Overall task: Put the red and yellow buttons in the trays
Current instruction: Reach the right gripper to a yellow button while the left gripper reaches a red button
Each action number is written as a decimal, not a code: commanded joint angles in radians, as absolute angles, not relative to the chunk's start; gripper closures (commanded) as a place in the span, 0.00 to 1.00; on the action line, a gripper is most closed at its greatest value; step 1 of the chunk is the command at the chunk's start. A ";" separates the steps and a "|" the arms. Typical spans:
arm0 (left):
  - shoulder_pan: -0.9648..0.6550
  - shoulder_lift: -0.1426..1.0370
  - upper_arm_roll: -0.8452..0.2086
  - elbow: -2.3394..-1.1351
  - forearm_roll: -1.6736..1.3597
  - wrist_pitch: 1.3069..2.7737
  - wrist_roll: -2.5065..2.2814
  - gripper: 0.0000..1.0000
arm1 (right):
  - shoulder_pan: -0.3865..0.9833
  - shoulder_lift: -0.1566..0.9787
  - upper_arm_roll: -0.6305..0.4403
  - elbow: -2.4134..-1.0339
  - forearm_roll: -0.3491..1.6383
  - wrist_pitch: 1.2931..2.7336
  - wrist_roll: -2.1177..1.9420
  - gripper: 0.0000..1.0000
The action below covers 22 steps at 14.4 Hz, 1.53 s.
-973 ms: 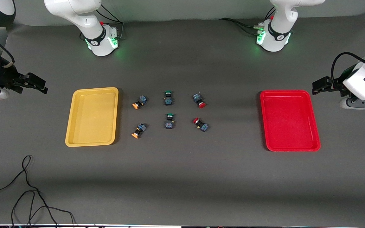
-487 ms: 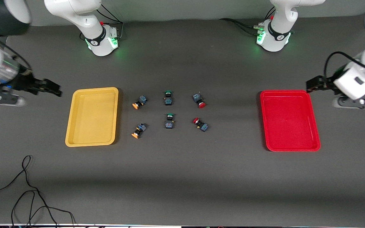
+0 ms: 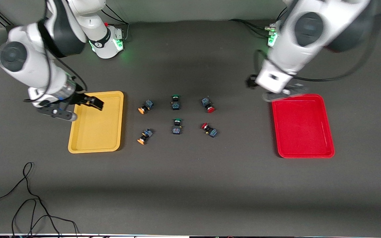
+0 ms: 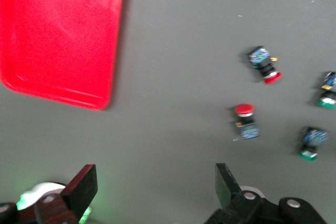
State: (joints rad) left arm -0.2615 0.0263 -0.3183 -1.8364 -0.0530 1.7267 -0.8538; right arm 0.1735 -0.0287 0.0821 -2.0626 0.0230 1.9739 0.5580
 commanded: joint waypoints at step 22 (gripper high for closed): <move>-0.574 0.528 -0.296 -1.990 0.179 2.456 -1.509 0.00 | 0.212 0.313 0.290 -2.308 0.031 2.465 1.077 0.00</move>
State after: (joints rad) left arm -0.5575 0.5226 -0.3097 -1.9932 0.1495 2.4380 -1.4823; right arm 0.2095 0.3158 0.2859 -2.2634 0.0238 2.4062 1.0514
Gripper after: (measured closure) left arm 0.000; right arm 0.000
